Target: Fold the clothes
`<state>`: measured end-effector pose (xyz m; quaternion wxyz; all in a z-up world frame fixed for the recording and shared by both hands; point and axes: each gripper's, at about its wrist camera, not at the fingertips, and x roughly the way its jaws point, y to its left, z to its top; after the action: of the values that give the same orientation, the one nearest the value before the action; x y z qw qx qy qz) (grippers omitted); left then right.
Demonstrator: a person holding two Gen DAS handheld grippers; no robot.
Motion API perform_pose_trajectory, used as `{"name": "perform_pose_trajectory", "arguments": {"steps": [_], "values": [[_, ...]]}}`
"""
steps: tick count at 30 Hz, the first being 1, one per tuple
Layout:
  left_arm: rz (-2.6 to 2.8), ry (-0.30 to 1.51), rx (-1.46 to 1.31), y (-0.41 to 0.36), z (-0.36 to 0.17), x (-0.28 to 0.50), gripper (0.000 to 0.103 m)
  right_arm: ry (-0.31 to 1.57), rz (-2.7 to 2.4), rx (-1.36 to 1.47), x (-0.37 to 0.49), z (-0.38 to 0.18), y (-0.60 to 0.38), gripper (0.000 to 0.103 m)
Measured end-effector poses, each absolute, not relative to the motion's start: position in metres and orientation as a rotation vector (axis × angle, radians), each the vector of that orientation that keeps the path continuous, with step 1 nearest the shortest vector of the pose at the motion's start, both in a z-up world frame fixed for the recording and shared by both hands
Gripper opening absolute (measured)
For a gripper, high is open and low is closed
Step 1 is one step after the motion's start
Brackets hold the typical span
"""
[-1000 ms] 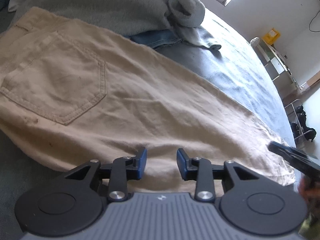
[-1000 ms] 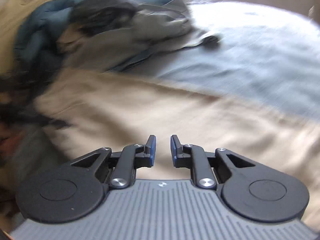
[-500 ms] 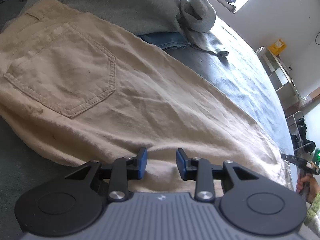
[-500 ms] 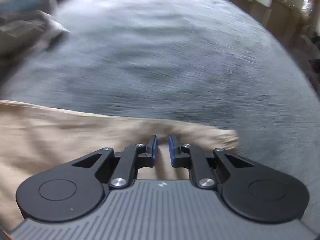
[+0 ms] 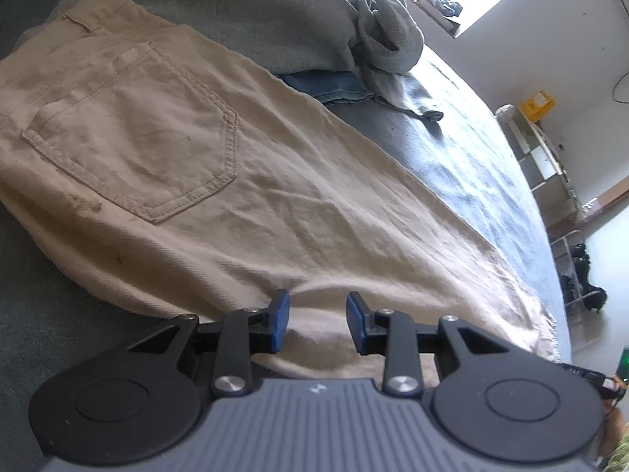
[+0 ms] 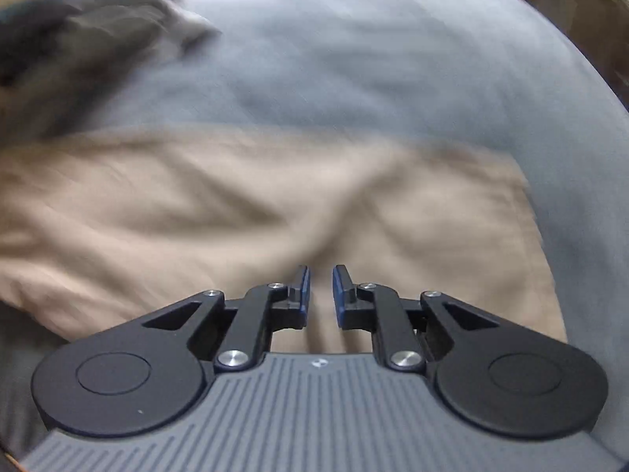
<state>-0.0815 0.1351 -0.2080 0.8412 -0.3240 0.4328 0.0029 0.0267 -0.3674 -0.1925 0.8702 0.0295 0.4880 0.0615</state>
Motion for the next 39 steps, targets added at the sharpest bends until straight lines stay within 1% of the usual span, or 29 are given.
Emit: {"name": "perform_pose_trajectory", "arguments": {"steps": [1, 4, 7, 8, 10, 12, 14, 17, 20, 25, 26, 28, 30, 32, 36, 39], "values": [[-0.003, 0.916, -0.697, 0.139, -0.209, -0.083, 0.033, 1.043, 0.056, 0.106, 0.021, -0.198, -0.377, 0.011], [-0.027, 0.923, -0.715, 0.147, -0.210, -0.086, 0.033, 0.988, -0.142, 0.458, -0.010, -0.187, -0.419, 0.015], [-0.040, 0.935, -0.724, 0.153, -0.211, -0.089, 0.033, 0.909, -0.282, 0.787, -0.047, -0.184, -0.453, 0.025], [-0.043, 0.940, -0.728, 0.155, -0.212, -0.089, 0.033, 0.883, -0.307, 0.913, -0.061, -0.189, -0.462, 0.030], [-0.048, 0.948, -0.727, 0.158, -0.213, -0.091, 0.033, 0.841, -0.348, 1.119, -0.077, -0.205, -0.472, 0.033], [-0.052, 0.957, -0.713, 0.159, -0.214, -0.091, 0.033, 0.796, -0.357, 1.267, -0.081, -0.227, -0.474, 0.035], [-0.055, 0.961, -0.705, 0.160, -0.215, -0.091, 0.033, 0.773, -0.352, 1.342, -0.075, -0.247, -0.473, 0.041], [-0.058, 0.961, -0.694, 0.160, -0.215, -0.091, 0.033, 0.718, -0.327, 1.424, -0.057, -0.267, -0.472, 0.041], [-0.051, 0.956, -0.687, 0.158, -0.216, -0.090, 0.033, 0.646, -0.324, 1.446, -0.042, -0.275, -0.477, 0.041], [-0.028, 0.941, -0.686, 0.155, -0.218, -0.091, 0.033, 0.603, -0.299, 1.450, -0.027, -0.284, -0.478, 0.041], [-0.024, 0.937, -0.686, 0.155, -0.218, -0.092, 0.033, 0.599, -0.288, 1.440, -0.026, -0.284, -0.477, 0.040], [-0.018, 0.931, -0.684, 0.154, -0.218, -0.094, 0.033, 0.594, -0.271, 1.432, -0.026, -0.284, -0.476, 0.032], [-0.014, 0.927, -0.683, 0.154, -0.218, -0.095, 0.033, 0.596, -0.250, 1.426, -0.030, -0.281, -0.477, 0.012], [-0.009, 0.925, -0.681, 0.153, -0.217, -0.096, 0.033, 0.593, -0.226, 1.387, -0.031, -0.271, -0.474, 0.008], [-0.001, 0.919, -0.683, 0.152, -0.217, -0.097, 0.033, 0.578, -0.097, 1.298, -0.024, -0.238, -0.454, 0.007], [0.003, 0.910, -0.702, 0.153, -0.219, -0.099, 0.033, 0.604, 0.040, 1.191, -0.013, -0.204, -0.427, 0.007]]}}
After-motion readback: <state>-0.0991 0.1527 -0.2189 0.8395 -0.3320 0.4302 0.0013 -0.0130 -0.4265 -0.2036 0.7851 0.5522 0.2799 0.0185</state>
